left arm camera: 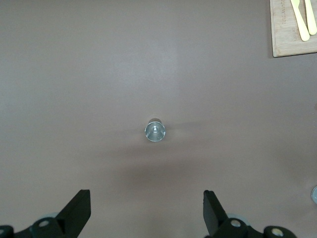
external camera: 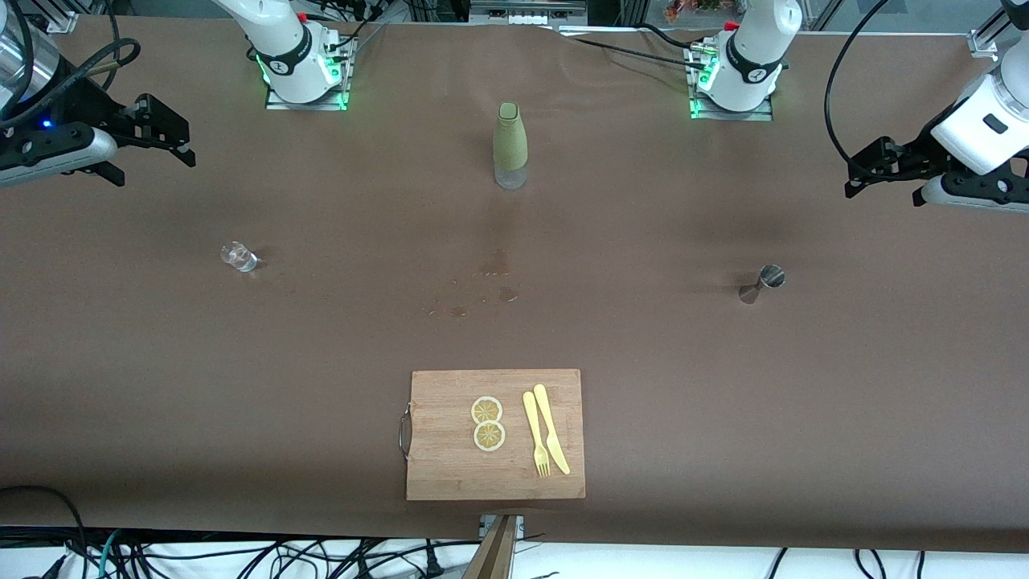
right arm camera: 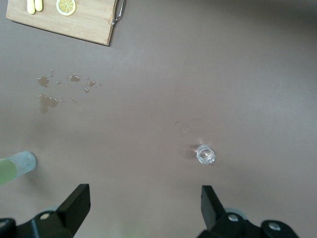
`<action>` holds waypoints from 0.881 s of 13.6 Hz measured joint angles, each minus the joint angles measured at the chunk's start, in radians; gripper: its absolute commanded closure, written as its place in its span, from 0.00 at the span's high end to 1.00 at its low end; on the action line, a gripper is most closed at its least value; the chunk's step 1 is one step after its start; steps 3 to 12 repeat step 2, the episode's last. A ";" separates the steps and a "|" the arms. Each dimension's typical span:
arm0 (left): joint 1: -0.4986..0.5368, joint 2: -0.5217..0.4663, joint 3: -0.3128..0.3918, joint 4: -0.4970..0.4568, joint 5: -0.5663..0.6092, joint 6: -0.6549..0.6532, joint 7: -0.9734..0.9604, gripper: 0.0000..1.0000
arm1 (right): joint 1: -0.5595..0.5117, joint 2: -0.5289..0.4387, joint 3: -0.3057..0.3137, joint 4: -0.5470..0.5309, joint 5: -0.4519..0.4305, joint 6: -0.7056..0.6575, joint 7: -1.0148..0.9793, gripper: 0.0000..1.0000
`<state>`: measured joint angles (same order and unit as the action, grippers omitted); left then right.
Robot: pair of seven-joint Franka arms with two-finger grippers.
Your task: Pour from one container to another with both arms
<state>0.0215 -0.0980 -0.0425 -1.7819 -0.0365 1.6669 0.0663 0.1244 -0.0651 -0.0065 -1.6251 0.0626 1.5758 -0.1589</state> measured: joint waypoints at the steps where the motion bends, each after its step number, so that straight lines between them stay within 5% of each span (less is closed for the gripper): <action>1: 0.000 0.000 0.000 0.000 0.000 0.000 0.000 1.00 | 0.000 0.001 0.001 0.000 -0.001 0.000 0.000 0.99; 12: 0.000 0.000 0.000 0.000 0.000 0.000 0.000 1.00 | 0.000 0.003 0.002 0.000 -0.002 0.000 0.000 0.99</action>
